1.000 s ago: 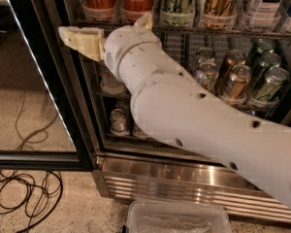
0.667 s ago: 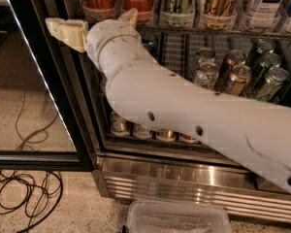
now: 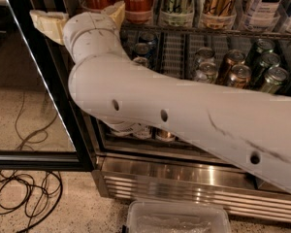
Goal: Pick coke can from top shelf of fridge
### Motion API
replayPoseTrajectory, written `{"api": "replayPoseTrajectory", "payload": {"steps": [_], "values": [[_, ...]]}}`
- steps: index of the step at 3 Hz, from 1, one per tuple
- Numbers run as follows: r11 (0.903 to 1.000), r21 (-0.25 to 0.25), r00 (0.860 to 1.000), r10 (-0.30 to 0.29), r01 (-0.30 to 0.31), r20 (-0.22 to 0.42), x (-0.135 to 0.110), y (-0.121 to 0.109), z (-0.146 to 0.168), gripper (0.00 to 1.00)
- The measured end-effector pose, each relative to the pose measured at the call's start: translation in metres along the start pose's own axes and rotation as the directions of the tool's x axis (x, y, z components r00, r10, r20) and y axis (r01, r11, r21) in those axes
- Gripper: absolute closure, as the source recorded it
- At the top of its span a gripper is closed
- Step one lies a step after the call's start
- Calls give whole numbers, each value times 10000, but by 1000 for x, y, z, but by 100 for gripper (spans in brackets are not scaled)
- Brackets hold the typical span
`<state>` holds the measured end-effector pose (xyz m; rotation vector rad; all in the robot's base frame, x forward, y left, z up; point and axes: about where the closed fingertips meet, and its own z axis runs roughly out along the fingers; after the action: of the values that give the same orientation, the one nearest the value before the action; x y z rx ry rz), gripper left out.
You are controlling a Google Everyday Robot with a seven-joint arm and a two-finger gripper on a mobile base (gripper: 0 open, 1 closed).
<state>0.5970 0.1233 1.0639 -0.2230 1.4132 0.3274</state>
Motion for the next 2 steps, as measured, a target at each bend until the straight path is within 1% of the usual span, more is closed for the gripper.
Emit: {"api": "replayPoseTrajectory", "payload": {"steps": [1,2], "values": [[10000,1,10000,-1,1,-1,0,0,0,0],[9994,304,9997,-157,162,-165,-5,-5,-12,0]]}}
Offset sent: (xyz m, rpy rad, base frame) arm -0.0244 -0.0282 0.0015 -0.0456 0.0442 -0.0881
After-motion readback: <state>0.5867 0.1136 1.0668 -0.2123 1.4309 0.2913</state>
